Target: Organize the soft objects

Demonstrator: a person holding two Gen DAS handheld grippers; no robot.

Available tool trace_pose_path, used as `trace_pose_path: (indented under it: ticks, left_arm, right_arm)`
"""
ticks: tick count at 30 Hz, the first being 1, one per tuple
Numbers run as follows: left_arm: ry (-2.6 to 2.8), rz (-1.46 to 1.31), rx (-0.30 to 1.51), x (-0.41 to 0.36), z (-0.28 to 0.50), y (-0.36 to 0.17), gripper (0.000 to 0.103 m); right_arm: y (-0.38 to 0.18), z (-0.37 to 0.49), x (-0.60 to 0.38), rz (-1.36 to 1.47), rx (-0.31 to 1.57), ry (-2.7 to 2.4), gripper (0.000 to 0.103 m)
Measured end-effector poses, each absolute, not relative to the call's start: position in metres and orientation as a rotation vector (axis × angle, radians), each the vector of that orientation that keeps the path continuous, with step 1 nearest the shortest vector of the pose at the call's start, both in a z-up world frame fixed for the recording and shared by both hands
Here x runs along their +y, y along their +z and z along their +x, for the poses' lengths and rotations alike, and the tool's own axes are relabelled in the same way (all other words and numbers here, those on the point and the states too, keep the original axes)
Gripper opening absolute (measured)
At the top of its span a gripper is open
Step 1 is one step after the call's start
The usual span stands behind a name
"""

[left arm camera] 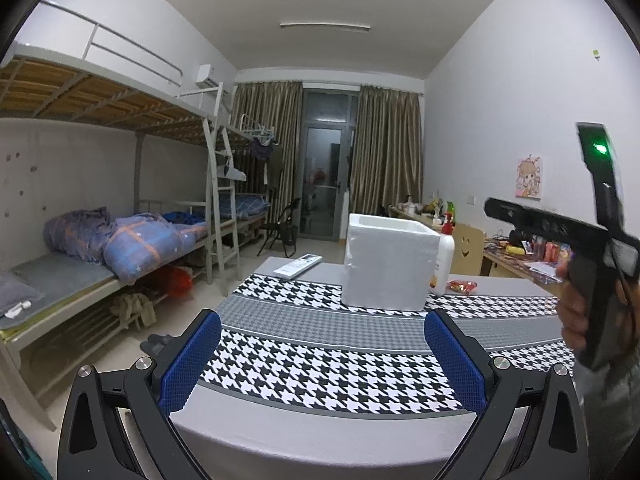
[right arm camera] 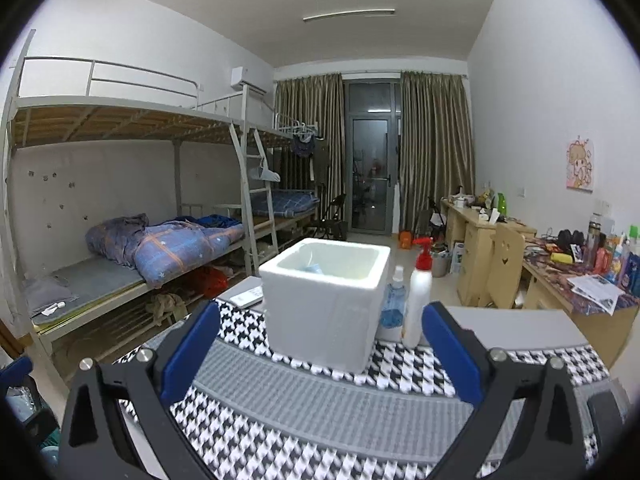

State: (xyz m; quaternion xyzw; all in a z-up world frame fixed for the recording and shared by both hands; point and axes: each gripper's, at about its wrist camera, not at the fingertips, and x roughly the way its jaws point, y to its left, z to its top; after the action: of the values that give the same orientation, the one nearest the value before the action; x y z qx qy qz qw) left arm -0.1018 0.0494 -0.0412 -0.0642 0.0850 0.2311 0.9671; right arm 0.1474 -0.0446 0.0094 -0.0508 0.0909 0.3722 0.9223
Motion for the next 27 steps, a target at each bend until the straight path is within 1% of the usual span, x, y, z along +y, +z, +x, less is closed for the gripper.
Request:
trace_pose_path:
  ticks: [5,14,21,27]
  left_arm:
    - [0.451,-0.124,0.164,0.042,-0.101,-0.042,0.102]
    - [0.435,-0.112,0.146,0.031,-0.103,-0.045,0.102]
    - [0.427,-0.108,0.144,0.028,-0.103,-0.047,0.102]
    - [0.423,-0.097,0.153,0.024,-0.099,-0.049,0.102]
  right_arm:
    - [-0.007,0.113,-0.062,-0.102,0.124,0.707,0.102]
    - [-0.037,0.07,-0.089,-0.095,0.107,0.672,0.102]
    - [-0.057,0.058,-0.103,-0.077,0.128,0.619,0.102]
    - [-0.069,0.045,-0.11,-0.084,0.103,0.581,0.102]
